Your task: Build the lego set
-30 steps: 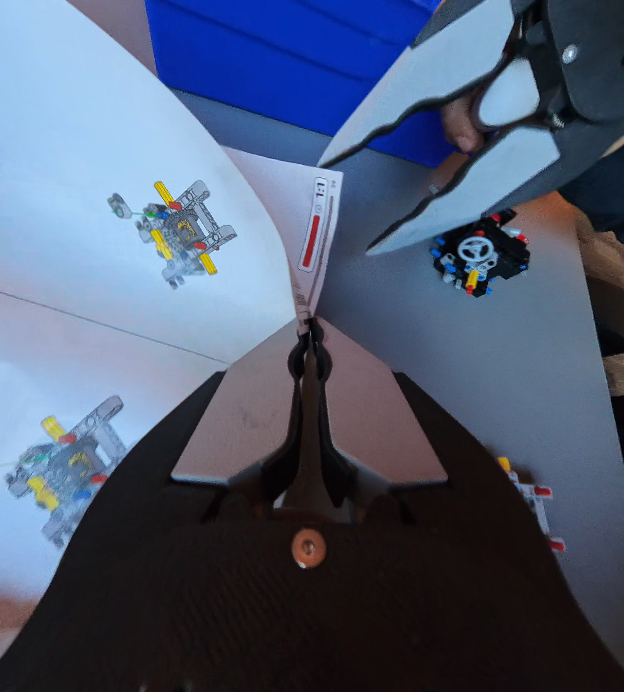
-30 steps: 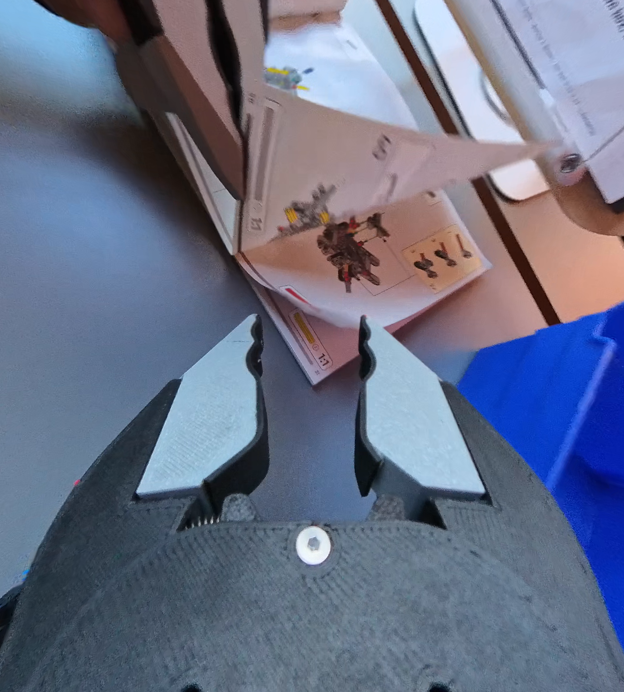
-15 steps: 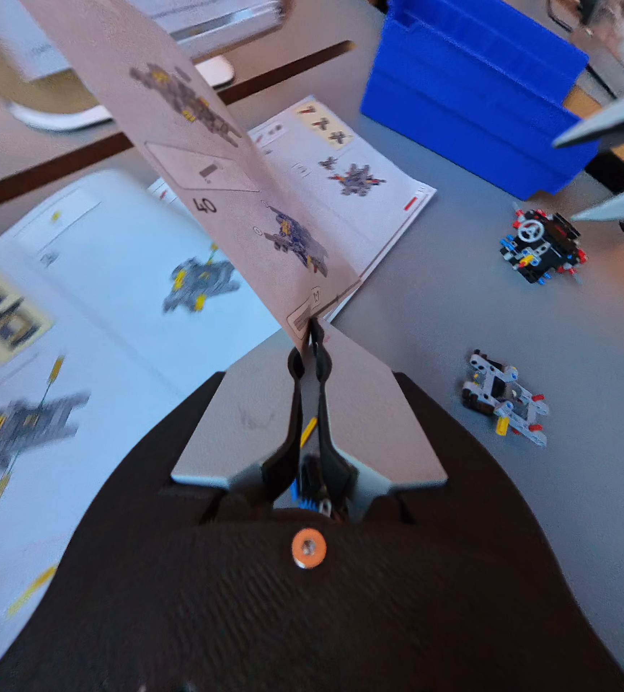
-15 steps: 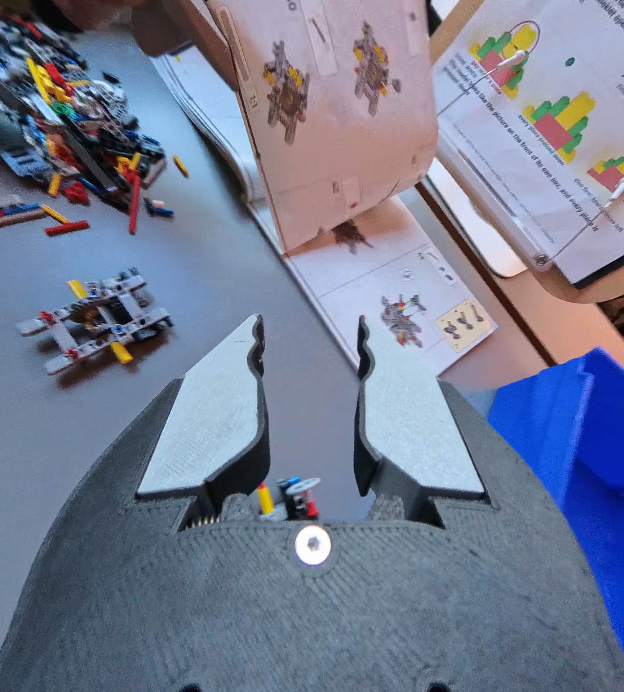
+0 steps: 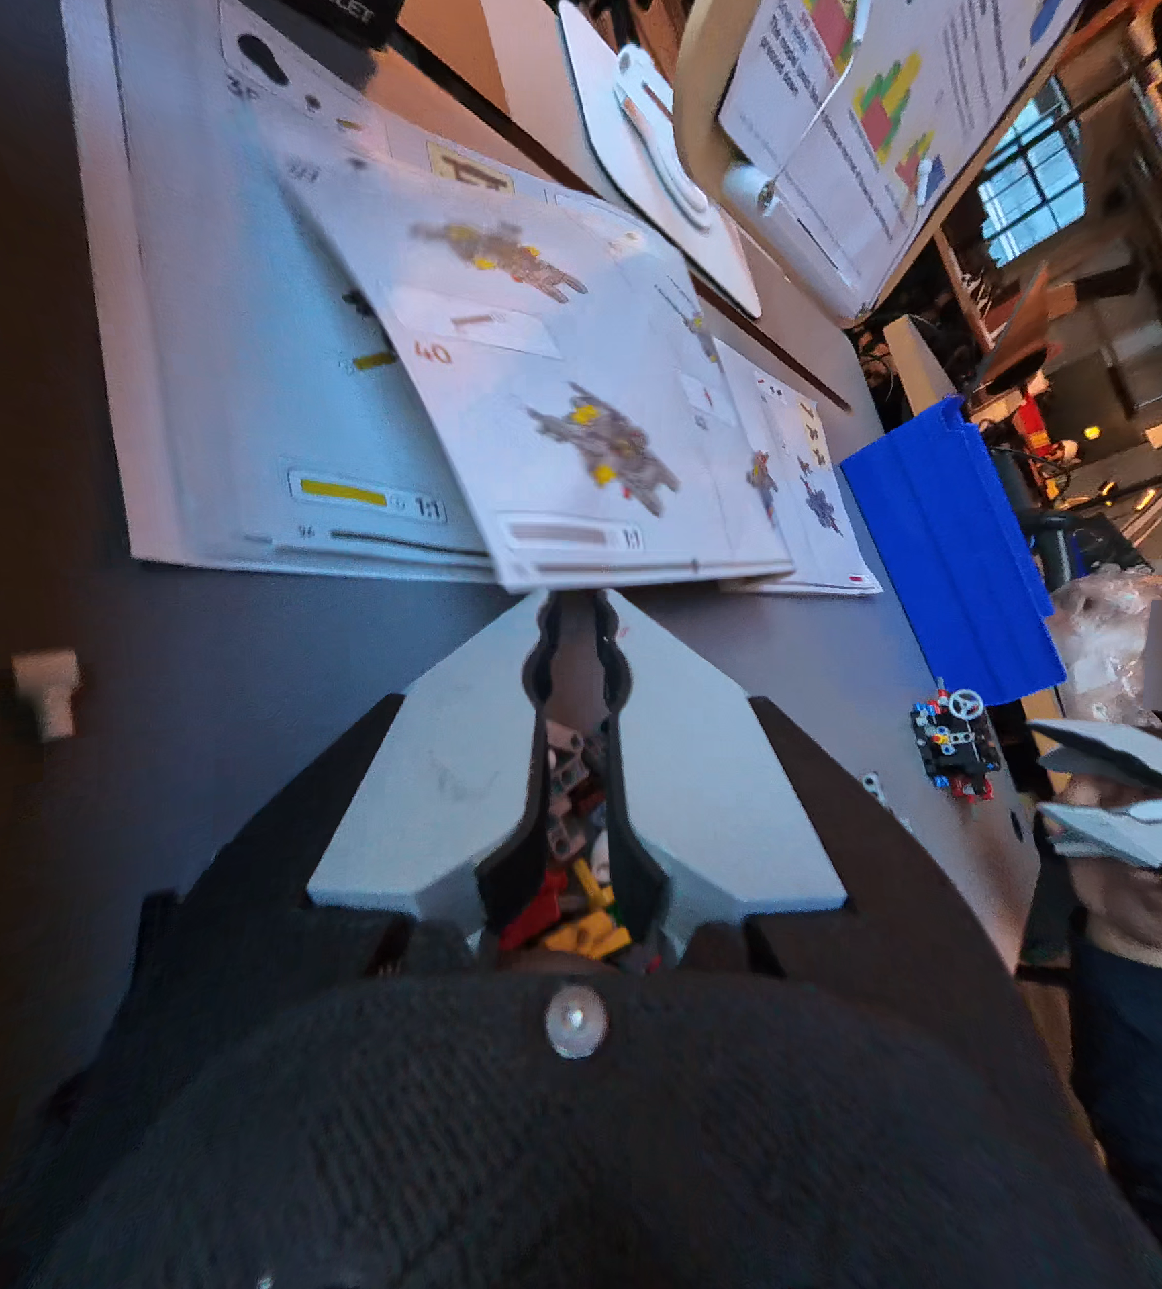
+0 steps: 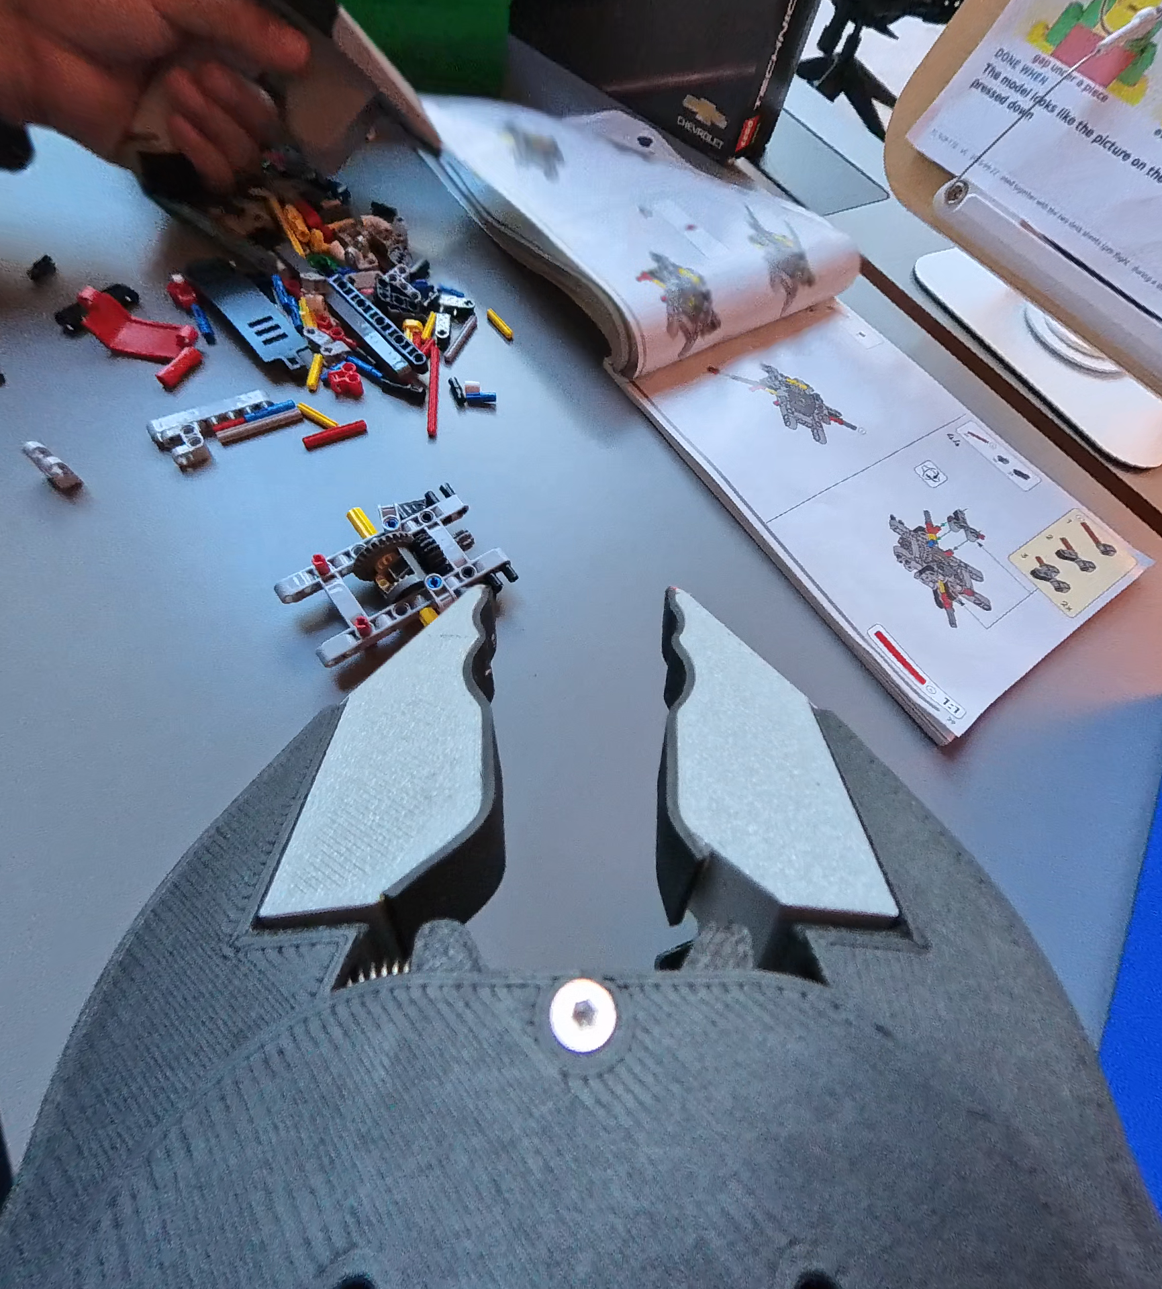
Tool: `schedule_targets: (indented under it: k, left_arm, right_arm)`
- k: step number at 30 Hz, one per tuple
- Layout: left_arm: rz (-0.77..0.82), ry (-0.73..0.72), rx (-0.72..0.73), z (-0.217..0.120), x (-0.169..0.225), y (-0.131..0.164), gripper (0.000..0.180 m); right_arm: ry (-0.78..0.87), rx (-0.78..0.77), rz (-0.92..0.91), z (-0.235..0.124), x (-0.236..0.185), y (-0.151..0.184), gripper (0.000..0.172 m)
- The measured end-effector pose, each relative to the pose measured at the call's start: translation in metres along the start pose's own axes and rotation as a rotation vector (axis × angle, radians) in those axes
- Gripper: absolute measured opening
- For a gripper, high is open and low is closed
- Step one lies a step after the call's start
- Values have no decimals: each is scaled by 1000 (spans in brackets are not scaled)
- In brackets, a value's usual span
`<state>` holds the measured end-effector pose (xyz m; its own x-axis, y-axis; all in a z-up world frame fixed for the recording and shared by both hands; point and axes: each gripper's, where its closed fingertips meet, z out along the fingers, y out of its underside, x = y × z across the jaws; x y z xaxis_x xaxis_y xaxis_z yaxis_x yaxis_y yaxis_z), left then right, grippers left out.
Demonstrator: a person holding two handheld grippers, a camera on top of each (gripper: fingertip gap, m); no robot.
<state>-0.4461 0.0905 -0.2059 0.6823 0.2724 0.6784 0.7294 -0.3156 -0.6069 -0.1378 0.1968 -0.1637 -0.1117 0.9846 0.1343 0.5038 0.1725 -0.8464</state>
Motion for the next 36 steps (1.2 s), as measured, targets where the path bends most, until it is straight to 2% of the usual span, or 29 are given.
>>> schedule_targets:
  k: [2,4,6,9,12,15,19,22,25,29,32,36]
  left_arm:
    - [62,-20,-6,-10,2,5,14]
    - [187,-112,-59,-22,2,13,41]
    - [347,-156,-100,-35,14,19,34]
    - [580,-219,-79,-55,35,8,29]
    - [708,-214,42,-67,64,-21,28]
    - [790,-147,164,-57,85,-43,25]
    - [820,-21,166,-15,80,-39,25]
    - [823,-24,129,0,63,-34,25]
    - [816,-30,110,-1,54,-32,25]
    - [803,-64,80,-11,44,-33,25]
    - [731,-39,106,-19,45,-40,24]
    - [631,-35,62,-16,32,-37,24]
  right_arm:
    - [-3,11,9,-2,1,-4,45]
    - [-10,20,21,-3,3,-9,45]
    - [-6,15,31,0,7,-11,44]
    - [-19,-11,76,14,12,-14,44]
    - [-68,-27,162,38,14,-23,45]
    - [-92,-14,213,72,17,-35,47]
    - [-256,-19,288,124,2,-45,53]
    - [-247,-78,280,155,13,-44,55]
    - [-248,-87,264,176,26,-54,57]
    - [-398,-197,214,200,9,-48,60]
    - [-395,-209,137,214,7,-56,59]
    - [-430,-240,103,225,1,-64,60]
